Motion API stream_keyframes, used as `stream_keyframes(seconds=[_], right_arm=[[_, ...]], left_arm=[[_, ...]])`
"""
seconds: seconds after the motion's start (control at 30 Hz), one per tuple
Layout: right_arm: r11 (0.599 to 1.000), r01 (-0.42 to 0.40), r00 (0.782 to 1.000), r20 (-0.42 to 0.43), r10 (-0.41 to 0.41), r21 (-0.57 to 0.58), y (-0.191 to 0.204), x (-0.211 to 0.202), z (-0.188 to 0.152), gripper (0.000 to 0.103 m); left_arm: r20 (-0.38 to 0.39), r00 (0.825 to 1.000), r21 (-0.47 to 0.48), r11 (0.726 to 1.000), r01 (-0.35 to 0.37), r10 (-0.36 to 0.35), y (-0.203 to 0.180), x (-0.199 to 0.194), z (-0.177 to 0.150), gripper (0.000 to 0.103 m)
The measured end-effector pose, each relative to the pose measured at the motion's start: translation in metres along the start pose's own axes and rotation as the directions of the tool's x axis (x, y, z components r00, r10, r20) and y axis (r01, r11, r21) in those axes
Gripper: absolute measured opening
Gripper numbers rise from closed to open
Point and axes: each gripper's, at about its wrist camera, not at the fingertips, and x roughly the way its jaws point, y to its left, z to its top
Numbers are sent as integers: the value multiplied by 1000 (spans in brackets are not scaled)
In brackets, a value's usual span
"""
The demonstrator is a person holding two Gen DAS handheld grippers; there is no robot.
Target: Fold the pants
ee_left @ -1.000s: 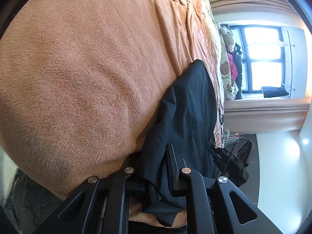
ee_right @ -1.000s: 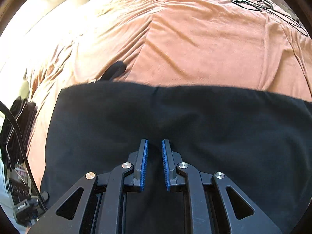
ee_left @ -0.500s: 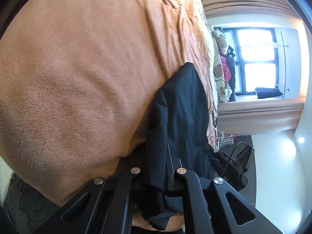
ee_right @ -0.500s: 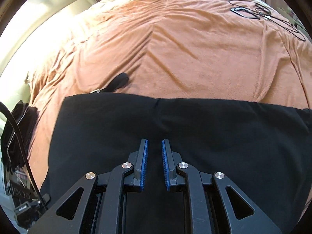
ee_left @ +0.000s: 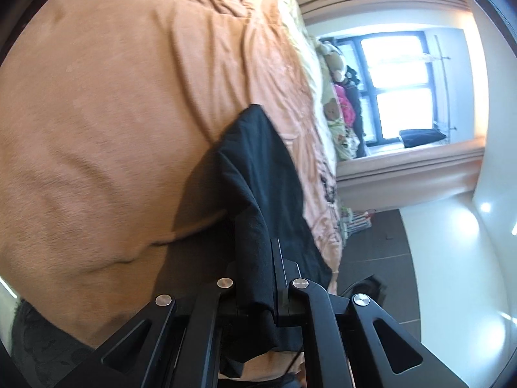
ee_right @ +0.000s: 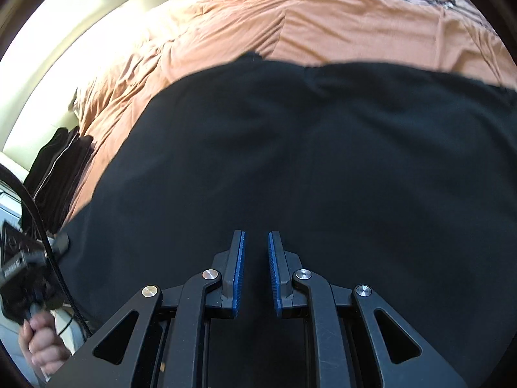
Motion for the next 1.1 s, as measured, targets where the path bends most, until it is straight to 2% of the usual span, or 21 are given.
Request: stream_keyframes(seconds=[0.17,0.4,0.67,0.87,1.1], right_arm=[[999,-41,999,5,41,35,-9,-14,-14,12],[997,-69,997,-22,70,26,-8,-18,-27,12],[992,-106,994,-13,107,62,-21,-26,-34,12],[985,-135,989,83,126,111,-48,-71,-33,12],[974,-140,975,199,105,176,-93,-131,-36,12]], left_arm=[[-15,999,52,998,35,-34,-22,7,3,7],[-44,996,103,991,83,-79,-51,19,9,7],[-103,989,178,976,127,-109,-88,42,4,7],[-154,982,247,958,148,-112,-122,68,-6,7],[-225,968,311,934,175,-107,-154,100,-25,7]])
